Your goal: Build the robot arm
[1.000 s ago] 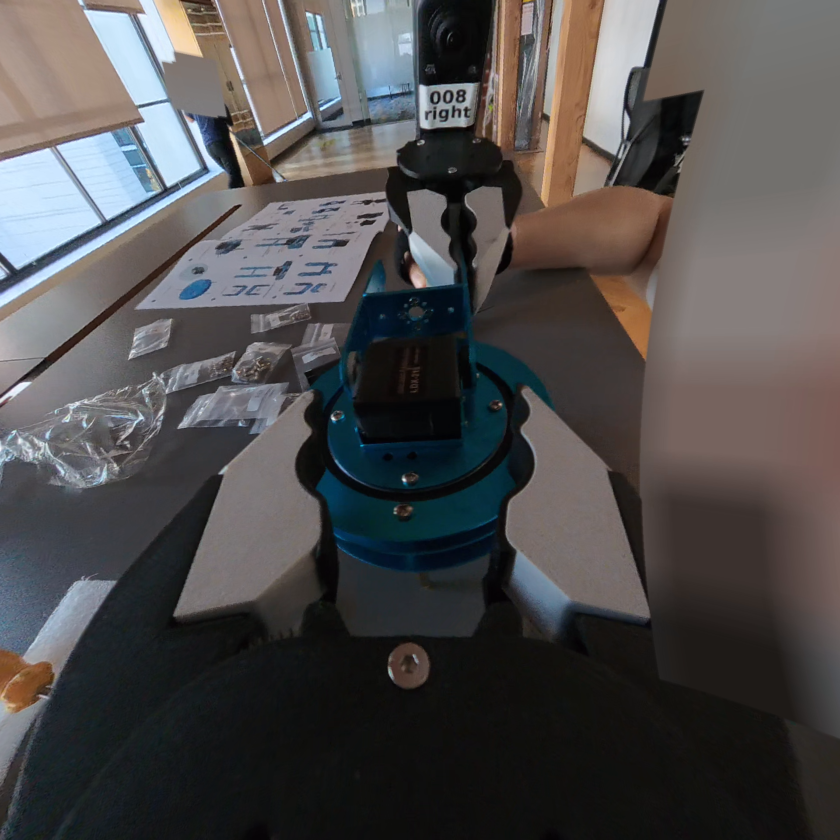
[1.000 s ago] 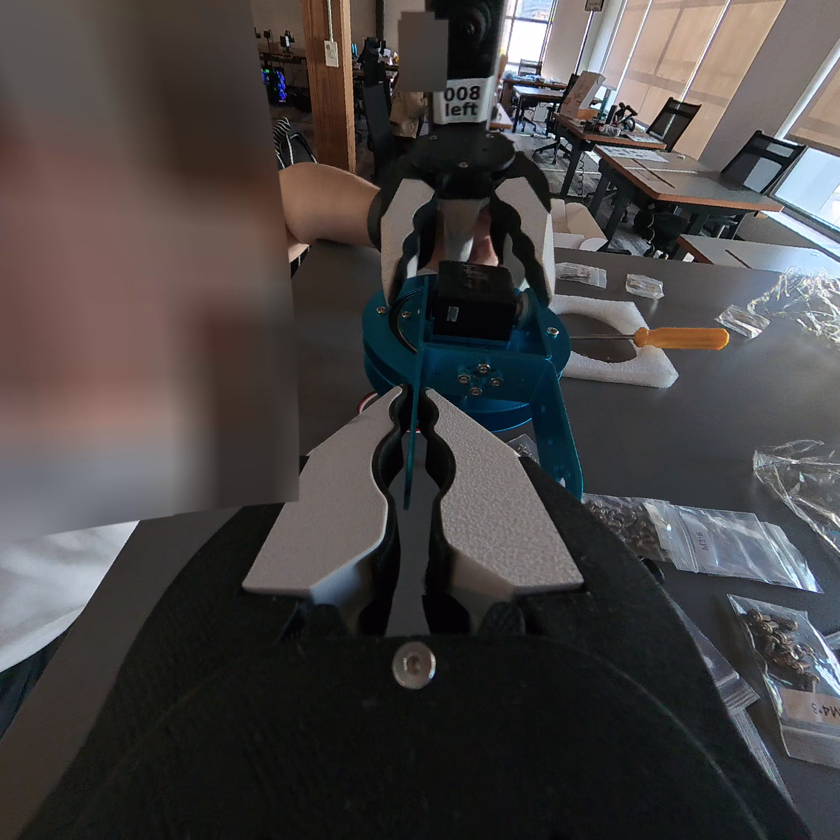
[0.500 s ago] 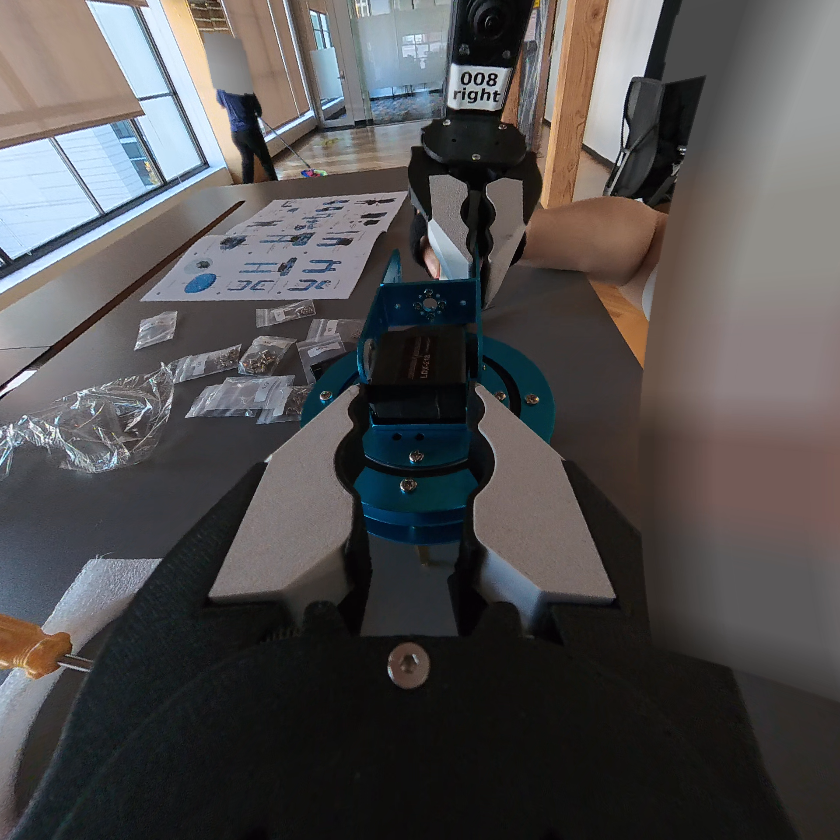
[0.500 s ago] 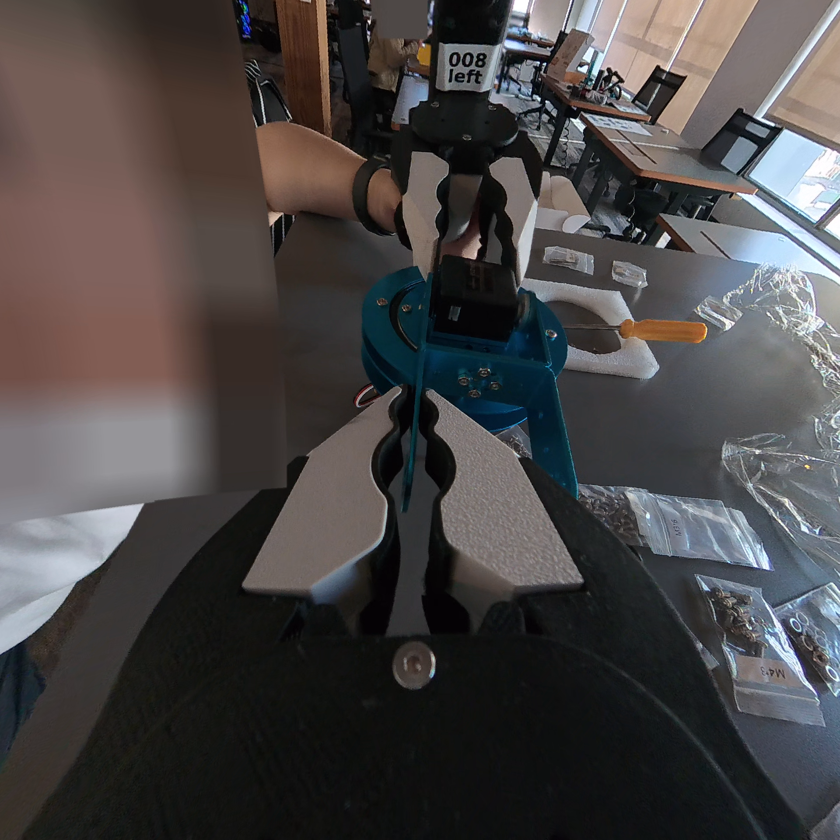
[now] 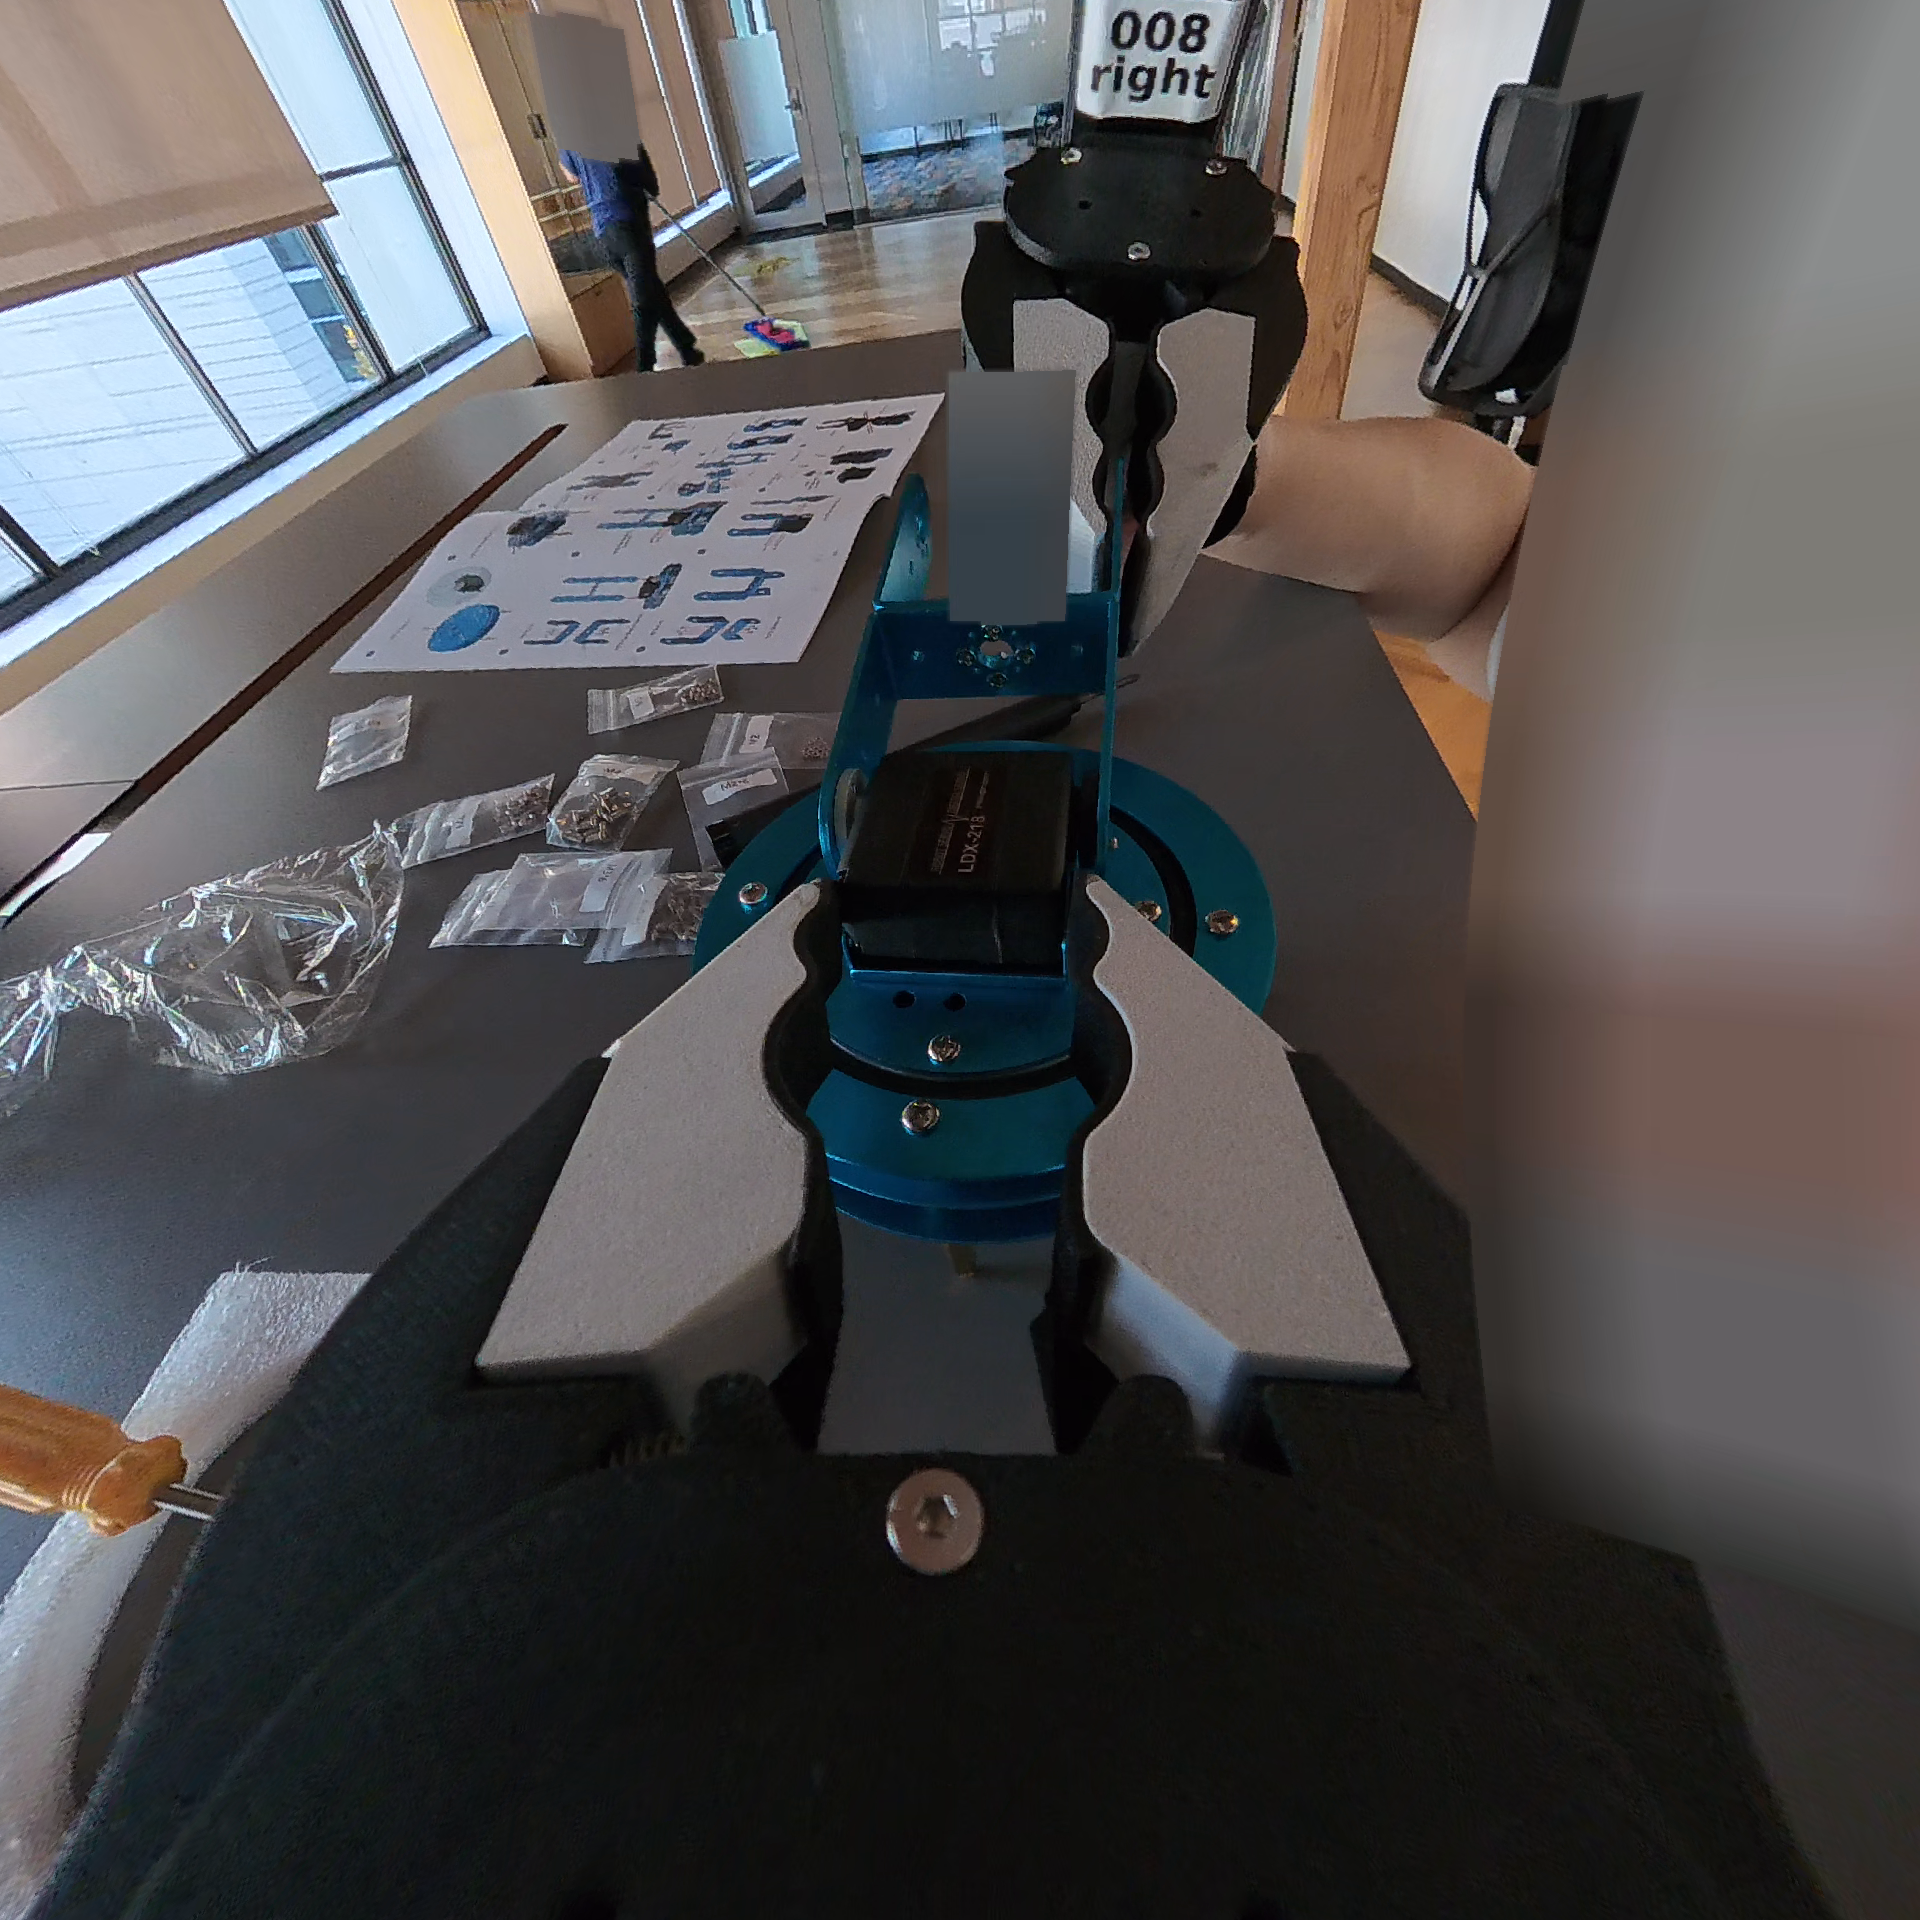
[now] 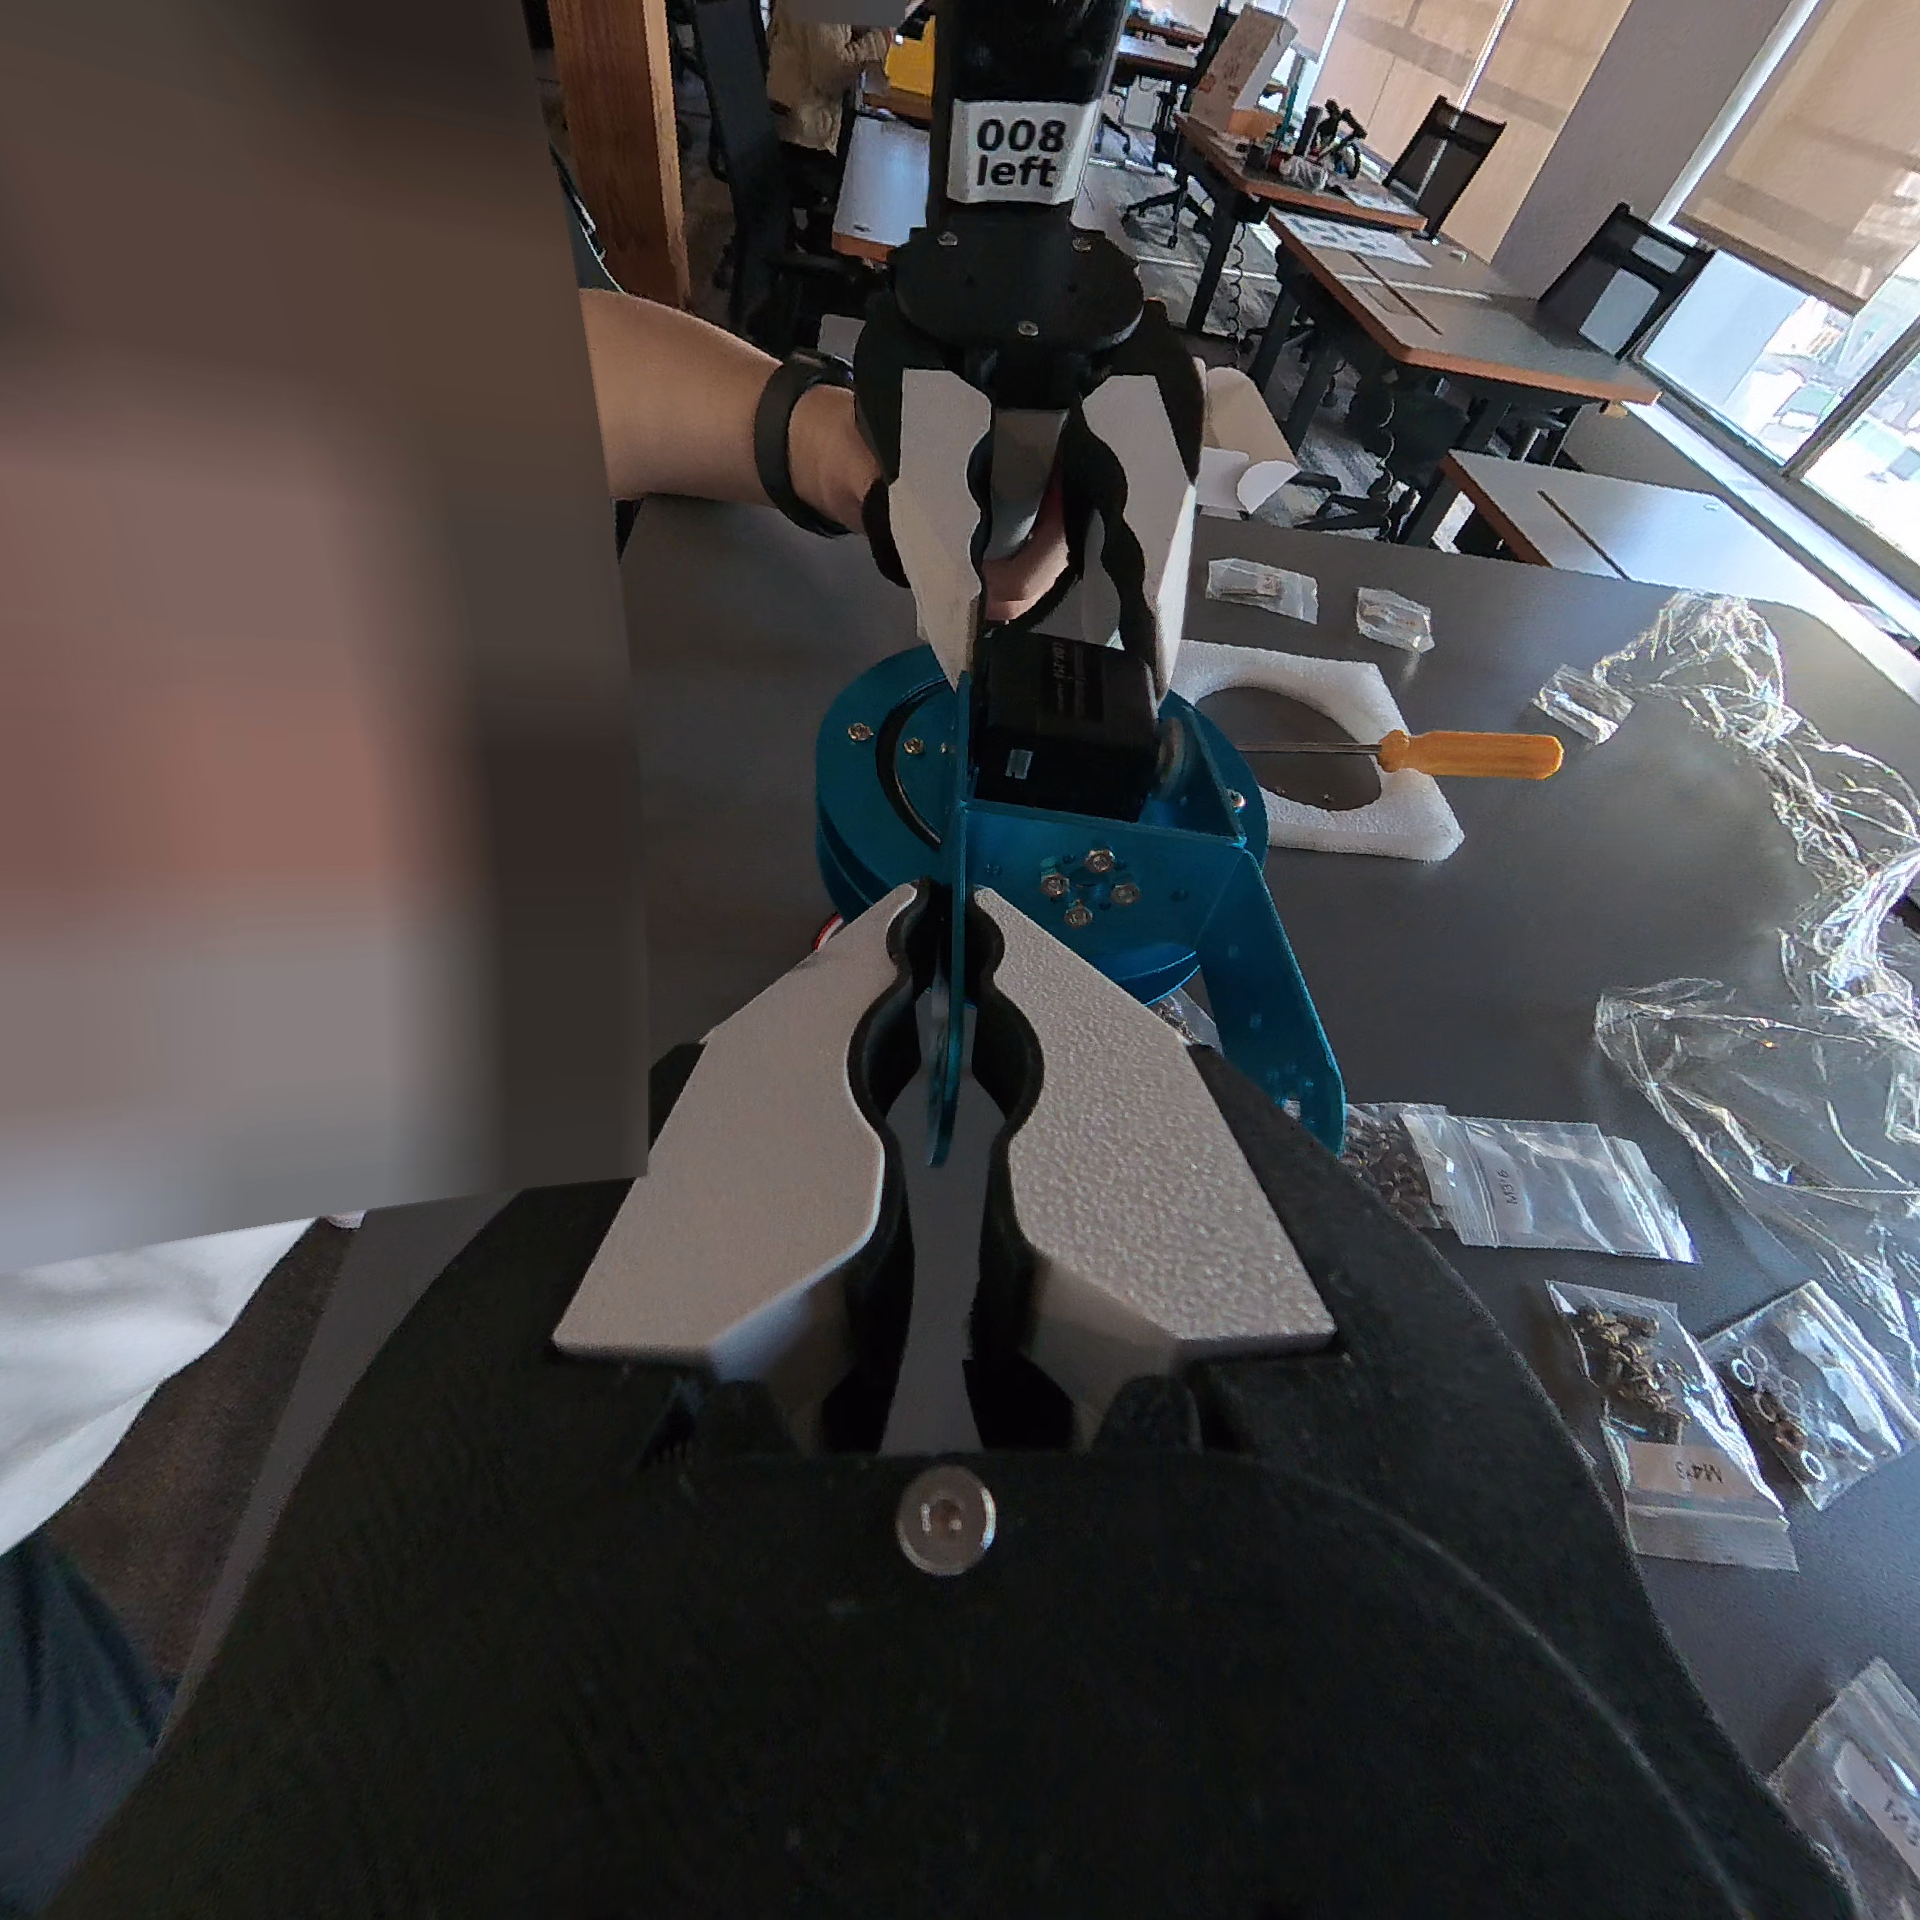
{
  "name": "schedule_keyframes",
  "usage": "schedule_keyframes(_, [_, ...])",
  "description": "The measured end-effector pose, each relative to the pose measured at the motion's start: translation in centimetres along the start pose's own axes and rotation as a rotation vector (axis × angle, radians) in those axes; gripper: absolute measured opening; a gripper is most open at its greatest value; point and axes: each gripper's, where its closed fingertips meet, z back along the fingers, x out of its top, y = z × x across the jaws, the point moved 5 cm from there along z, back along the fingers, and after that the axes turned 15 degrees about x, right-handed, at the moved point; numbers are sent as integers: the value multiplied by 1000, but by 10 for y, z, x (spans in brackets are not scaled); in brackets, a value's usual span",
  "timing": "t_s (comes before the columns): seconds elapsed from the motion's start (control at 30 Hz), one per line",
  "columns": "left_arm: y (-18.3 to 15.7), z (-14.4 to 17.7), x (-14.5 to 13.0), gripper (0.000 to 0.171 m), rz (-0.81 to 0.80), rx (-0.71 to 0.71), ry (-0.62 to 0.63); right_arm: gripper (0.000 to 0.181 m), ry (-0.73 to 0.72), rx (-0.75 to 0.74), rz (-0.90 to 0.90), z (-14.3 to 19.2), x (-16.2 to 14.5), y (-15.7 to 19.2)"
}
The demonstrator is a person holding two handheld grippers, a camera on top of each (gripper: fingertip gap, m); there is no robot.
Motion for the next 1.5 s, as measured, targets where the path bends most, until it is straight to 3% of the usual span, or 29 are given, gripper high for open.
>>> schedule_keyframes(0.23, [-6, -1, -4, 54, -108, 13, -22, 1, 15, 9, 7, -1, -1, 2])
schedule_keyframes(0.4, [-6, -2, -4, 59, -12, -38, -19, 2, 19, 3, 12, 0, -1, 2])
schedule_keyframes(0.63, [-4, -2, 0, 51, -11, 2, -24, 2, 29, -9, 25, -1, -1, 1])
schedule_keyframes(1.5, [-6, -3, 0, 51, 30, 5, -12, 1, 59, -30, -8, -2, 0, 4])
